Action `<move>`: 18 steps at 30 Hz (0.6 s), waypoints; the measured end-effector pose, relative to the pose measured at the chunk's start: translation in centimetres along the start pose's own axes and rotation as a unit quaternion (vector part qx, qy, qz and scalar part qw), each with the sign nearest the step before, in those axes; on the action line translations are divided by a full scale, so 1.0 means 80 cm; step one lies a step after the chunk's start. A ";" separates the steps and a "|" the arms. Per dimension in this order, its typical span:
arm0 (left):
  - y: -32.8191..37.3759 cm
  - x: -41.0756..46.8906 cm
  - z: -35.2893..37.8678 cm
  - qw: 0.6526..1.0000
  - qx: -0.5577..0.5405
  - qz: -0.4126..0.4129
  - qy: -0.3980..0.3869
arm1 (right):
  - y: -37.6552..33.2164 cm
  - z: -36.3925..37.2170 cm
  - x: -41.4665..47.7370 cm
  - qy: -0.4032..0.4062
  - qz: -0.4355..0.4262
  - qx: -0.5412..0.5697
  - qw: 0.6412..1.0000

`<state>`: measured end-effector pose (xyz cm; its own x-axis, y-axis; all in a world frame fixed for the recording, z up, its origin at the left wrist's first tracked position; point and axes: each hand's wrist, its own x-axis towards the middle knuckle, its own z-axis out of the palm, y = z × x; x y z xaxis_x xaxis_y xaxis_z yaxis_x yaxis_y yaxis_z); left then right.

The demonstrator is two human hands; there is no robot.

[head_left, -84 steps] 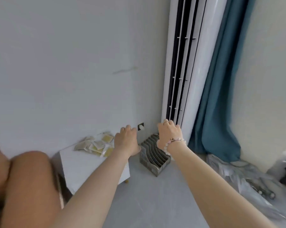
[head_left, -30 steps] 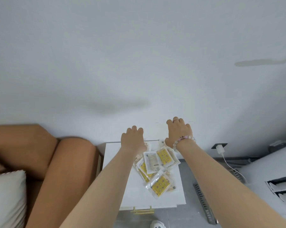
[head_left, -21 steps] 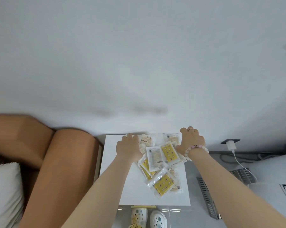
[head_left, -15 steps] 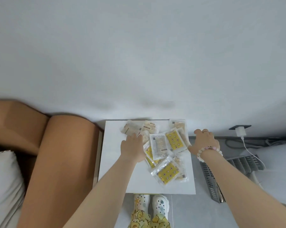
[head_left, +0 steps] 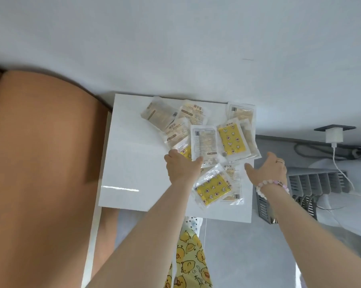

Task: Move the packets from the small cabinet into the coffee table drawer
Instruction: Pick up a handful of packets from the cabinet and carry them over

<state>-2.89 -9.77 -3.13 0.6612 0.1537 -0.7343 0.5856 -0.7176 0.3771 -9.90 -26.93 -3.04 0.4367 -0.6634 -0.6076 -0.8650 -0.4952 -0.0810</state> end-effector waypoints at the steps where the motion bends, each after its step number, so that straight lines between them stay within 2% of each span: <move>1: 0.000 0.003 0.010 0.999 -0.035 -0.018 0.010 | -0.006 0.002 0.010 0.008 -0.008 0.008 1.000; 6: -0.009 0.017 0.041 0.984 -0.144 -0.078 0.063 | -0.032 0.008 0.047 0.037 -0.032 0.043 0.998; 10: -0.010 0.022 0.047 0.965 -0.217 -0.128 0.077 | -0.051 0.019 0.057 0.040 -0.033 0.079 0.996; 18: 0.000 0.027 0.057 0.952 -0.240 -0.164 0.091 | -0.071 0.030 0.060 0.056 0.025 0.066 0.996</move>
<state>-3.61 -12.56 -7.29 0.4501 0.4636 -0.7632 0.8929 -0.2247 0.3901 -3.47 -25.98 -7.39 0.4101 -0.7478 -0.5221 -0.9084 -0.3860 -0.1606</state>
